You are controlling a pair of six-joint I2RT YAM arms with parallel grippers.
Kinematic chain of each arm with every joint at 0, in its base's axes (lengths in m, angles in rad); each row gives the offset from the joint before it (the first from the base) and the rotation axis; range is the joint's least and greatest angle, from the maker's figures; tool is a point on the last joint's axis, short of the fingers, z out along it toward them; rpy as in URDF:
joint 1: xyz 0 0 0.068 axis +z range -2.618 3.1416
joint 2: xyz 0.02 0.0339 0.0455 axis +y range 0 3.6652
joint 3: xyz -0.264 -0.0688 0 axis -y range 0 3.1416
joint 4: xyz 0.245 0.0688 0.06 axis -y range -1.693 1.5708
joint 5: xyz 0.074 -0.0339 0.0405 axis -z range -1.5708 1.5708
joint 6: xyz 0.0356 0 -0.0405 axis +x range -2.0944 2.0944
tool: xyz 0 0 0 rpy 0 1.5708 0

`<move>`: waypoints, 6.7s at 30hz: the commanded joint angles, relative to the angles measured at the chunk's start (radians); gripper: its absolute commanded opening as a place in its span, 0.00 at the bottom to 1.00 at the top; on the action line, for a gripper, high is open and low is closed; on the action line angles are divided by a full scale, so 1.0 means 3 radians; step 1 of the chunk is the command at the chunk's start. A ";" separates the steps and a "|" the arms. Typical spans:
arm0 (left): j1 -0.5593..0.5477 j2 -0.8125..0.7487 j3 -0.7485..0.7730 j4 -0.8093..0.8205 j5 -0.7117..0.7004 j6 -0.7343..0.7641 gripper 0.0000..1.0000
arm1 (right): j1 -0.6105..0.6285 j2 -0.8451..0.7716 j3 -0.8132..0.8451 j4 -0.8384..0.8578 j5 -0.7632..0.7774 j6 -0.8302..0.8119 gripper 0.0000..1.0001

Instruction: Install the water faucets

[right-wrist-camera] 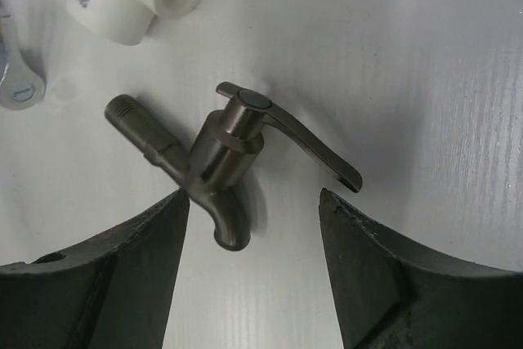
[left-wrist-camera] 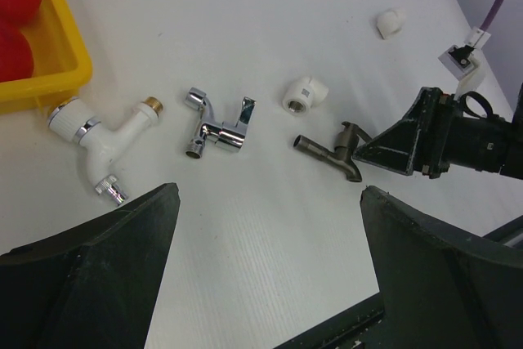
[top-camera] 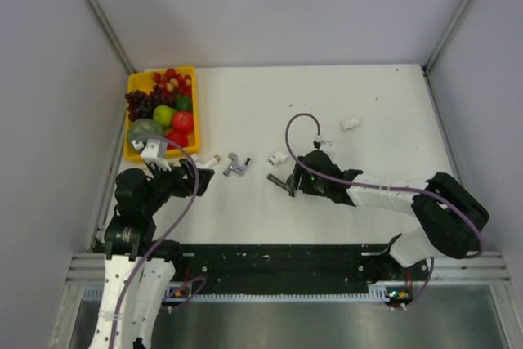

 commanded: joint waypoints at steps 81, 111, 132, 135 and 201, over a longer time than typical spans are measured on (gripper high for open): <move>-0.2407 0.2460 0.0411 0.2503 0.0109 -0.1471 0.14 | 0.0301 -0.2220 -0.0371 0.0740 0.0336 -0.1214 0.00; -0.1635 0.1514 -0.0137 0.3556 0.1407 -0.1414 0.00 | -0.0589 -0.2850 -0.0387 0.0872 -0.2481 -0.1189 0.96; -0.1901 0.1918 0.0119 0.4114 0.1515 -0.1609 0.00 | -0.0589 -0.2184 -0.0387 0.2004 -0.3162 -0.0682 0.69; -0.1937 0.1938 0.0134 0.4114 0.1505 -0.1603 0.00 | -0.0584 -0.2154 -0.0387 0.1988 -0.3166 -0.0697 0.63; -0.1912 0.5200 0.2916 0.0034 -0.0786 0.0166 0.96 | -0.0584 -0.3376 -0.0289 -0.1095 0.0034 -0.1756 0.00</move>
